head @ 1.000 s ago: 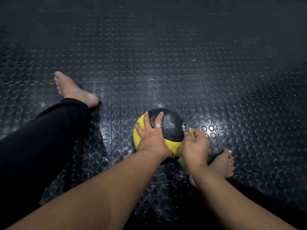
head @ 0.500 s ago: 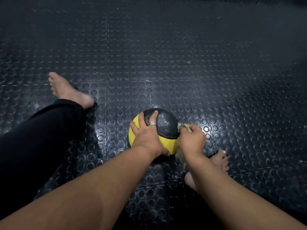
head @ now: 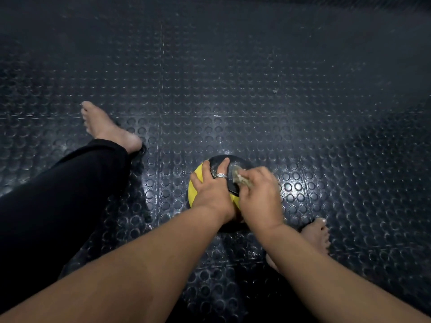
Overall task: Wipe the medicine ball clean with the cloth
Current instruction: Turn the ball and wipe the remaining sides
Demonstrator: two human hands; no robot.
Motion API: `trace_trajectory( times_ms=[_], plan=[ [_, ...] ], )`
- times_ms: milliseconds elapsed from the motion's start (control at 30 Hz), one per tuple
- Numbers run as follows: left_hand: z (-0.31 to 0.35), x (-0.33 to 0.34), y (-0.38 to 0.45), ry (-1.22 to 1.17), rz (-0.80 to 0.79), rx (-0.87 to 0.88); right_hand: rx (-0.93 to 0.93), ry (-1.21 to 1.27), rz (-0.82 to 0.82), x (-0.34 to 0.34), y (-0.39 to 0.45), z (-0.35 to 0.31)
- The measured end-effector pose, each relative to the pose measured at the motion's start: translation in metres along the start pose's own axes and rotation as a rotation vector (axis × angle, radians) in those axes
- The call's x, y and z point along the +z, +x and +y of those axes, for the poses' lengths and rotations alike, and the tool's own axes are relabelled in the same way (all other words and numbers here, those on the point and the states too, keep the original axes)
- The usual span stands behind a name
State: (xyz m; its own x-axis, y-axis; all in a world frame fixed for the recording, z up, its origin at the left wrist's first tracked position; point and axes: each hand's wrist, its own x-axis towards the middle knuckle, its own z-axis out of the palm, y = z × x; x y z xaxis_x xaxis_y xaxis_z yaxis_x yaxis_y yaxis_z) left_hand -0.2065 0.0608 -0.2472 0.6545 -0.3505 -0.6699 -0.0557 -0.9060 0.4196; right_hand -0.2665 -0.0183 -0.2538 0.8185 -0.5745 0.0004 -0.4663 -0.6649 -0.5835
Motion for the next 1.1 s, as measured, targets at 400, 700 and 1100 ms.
trace_trajectory(
  times_ms=[400, 700, 1100],
  plan=[
    [-0.007, 0.008, 0.001, 0.034, 0.036, 0.011, -0.157, -0.046, -0.07, -0.005, -0.018, 0.002],
    [-0.004, 0.011, -0.003, 0.047, 0.028, 0.009, -0.015, -0.073, -0.014, 0.003, -0.002, 0.001],
    [-0.007, 0.011, -0.006, 0.026, 0.051, 0.034, -0.024, -0.056, -0.046, -0.006, -0.019, -0.006]
  ],
)
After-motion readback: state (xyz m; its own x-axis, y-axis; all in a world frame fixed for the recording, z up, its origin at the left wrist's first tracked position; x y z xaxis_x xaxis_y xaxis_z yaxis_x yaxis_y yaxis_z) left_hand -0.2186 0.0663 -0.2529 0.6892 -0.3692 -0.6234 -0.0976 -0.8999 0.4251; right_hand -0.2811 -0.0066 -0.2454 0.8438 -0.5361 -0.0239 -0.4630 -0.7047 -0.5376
